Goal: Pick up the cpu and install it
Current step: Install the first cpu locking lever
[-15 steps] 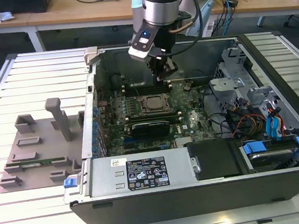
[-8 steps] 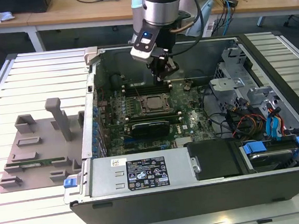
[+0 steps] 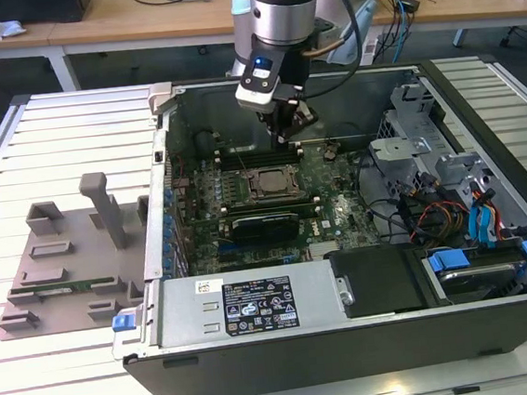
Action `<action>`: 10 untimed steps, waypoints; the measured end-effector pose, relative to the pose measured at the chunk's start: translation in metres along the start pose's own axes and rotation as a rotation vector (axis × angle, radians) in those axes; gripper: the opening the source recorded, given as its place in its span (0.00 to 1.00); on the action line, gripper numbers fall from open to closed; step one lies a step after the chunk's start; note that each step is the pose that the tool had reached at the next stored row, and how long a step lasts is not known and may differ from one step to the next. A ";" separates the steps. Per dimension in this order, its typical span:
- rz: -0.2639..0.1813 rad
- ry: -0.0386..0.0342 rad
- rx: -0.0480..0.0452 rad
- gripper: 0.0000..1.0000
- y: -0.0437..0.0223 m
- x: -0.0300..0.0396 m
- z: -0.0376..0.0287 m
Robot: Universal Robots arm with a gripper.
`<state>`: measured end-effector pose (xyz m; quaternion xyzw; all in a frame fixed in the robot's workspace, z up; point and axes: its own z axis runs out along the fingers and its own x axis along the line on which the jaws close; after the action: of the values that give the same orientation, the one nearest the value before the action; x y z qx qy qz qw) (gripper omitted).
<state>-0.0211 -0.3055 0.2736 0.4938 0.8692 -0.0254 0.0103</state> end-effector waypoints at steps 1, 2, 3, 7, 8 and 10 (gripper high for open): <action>-0.012 -0.0004 -0.0005 0.11 0.0000 0.0000 0.0000; -0.025 -0.0009 -0.0011 0.11 0.0000 0.0000 0.0000; -0.038 -0.0013 -0.0016 0.11 0.0000 0.0000 0.0000; -0.078 -0.0026 -0.0033 0.11 0.0000 0.0000 0.0000; -0.095 -0.0032 -0.0041 0.11 0.0000 0.0000 0.0000; -0.106 -0.0036 -0.0046 0.11 0.0000 0.0000 0.0000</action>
<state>-0.0211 -0.3055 0.2736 0.4468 0.8942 -0.0248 0.0116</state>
